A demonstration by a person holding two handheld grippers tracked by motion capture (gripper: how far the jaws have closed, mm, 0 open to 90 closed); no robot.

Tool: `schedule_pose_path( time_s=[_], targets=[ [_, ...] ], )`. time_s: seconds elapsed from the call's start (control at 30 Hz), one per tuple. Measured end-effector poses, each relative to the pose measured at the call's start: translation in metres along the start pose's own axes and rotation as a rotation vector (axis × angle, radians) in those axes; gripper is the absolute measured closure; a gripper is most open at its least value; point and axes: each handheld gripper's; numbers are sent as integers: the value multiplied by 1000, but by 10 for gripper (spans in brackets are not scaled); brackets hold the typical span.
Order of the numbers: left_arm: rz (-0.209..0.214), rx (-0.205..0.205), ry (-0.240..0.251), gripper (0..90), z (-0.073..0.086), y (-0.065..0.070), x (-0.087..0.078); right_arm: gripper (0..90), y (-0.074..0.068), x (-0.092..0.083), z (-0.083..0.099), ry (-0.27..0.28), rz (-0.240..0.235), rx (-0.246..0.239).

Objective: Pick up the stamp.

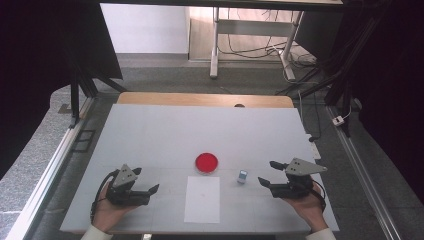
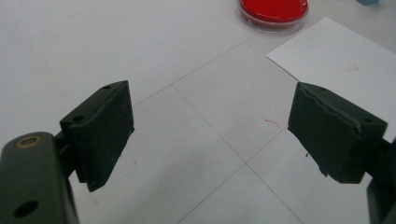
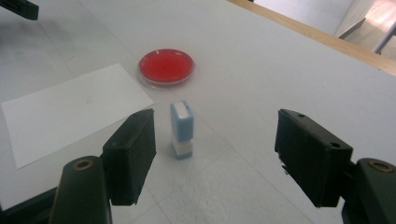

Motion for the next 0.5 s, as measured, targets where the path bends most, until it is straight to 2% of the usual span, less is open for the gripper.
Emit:
schedule_pose_path(
  time_s=[0.37, 0.47, 0.5],
  targets=[
    [5, 4, -4, 156, 0, -1, 2, 292, -3, 20, -19, -37, -44, -22],
    [4, 5, -4, 156, 1, -1, 2, 296, -5, 30, -28, -71, -84, -41],
    [3, 6, -5, 156, 1, -1, 2, 296, -5, 30, -28, -71, -84, -41]
  ],
)
Point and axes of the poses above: each handheld gripper's, and its own axes: x roughly forward along the jaws, z roughly out of its underside, y roughly to its right, and after that the axes turned 3 degrees about x, right-handed
